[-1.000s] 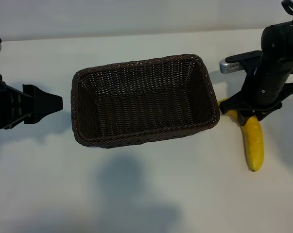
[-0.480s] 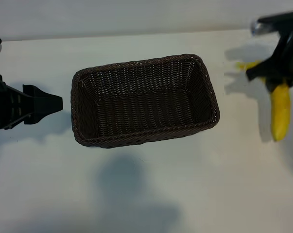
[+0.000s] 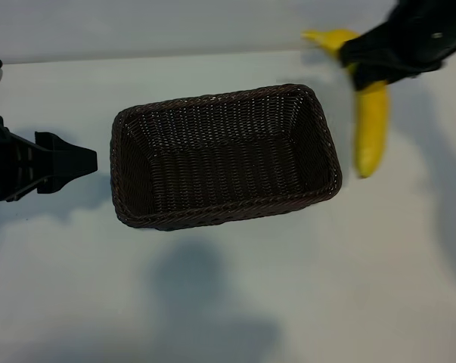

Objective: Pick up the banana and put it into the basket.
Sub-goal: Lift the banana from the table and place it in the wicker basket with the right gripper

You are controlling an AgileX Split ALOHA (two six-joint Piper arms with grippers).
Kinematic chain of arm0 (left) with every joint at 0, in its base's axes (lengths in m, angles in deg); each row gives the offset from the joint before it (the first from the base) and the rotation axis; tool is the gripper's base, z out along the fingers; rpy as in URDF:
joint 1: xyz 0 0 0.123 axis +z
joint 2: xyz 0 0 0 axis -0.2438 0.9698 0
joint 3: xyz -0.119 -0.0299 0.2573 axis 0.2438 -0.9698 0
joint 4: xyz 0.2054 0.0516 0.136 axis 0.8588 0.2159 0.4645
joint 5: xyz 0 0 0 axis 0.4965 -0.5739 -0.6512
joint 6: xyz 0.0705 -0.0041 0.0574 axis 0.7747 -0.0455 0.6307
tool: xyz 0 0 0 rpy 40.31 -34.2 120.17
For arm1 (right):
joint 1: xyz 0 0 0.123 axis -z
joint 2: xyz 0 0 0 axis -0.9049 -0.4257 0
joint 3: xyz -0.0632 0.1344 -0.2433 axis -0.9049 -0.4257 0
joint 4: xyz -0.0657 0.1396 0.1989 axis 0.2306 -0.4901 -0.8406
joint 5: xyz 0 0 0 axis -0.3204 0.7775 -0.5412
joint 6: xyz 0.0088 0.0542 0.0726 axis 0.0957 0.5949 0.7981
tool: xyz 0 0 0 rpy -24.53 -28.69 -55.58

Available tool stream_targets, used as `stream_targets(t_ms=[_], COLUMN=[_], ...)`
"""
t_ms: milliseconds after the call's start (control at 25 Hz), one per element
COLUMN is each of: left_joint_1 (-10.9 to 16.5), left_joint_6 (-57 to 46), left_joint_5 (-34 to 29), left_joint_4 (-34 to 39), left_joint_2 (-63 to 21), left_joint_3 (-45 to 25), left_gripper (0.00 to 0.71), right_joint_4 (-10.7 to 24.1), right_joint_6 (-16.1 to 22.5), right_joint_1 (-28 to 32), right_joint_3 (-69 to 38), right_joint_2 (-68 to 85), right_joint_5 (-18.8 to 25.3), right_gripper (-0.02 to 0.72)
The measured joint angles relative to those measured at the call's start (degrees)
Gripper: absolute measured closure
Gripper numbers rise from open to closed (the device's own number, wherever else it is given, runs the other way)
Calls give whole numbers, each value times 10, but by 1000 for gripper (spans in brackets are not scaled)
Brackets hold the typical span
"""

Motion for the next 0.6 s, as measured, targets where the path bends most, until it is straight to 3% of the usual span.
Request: stream_targets(t_ms=[320,600], left_joint_1=[0,0], left_joint_6=[-1,-1], left_joint_5=[0,0], left_joint_4=[0,0], left_joint_2=[0,0], left_joint_3=[0,0], left_gripper=[113,113], right_joint_4=[-38,-137], right_joint_6=[-58,-168], right_joint_1=[-72,-74], right_joint_3=[2,3], right_joint_2=[-16,-89], right_joint_5=[-75,-115], right_gripper=[287,287])
